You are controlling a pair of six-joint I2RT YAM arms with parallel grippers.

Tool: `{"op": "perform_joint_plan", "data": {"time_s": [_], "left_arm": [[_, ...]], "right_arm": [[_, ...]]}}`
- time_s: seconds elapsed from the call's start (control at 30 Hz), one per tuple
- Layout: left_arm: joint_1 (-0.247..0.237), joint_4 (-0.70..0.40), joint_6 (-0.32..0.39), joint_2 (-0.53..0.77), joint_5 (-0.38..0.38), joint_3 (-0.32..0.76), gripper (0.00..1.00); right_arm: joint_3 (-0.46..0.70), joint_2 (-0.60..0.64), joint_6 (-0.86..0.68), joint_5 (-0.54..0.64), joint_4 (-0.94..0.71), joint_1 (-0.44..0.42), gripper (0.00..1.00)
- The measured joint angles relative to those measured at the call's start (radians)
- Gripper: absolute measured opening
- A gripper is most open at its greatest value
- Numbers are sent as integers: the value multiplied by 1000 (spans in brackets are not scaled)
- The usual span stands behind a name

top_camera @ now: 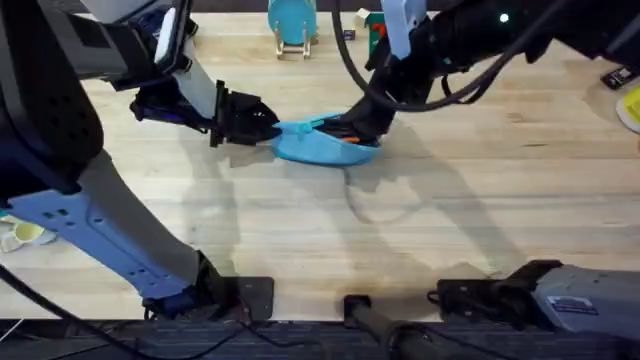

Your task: Unzip the bag, pick up the pens from the table one at a time and place them inside, then zip the bag closed.

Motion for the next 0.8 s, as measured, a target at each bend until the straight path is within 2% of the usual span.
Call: {"op": "perform_joint_plan", "data": {"time_s": [0.27, 0.43, 0.8], "left_arm": [[0, 0, 0, 0, 0, 0, 42], [0, 0, 0, 0, 0, 0, 42], [0, 0, 0, 0, 0, 0, 42]], "right_arm": [[0, 0, -169, 3, 10, 5, 996], [0, 0, -270, 3, 10, 41, 996], [0, 23, -354, 3, -34, 104, 992]]}}
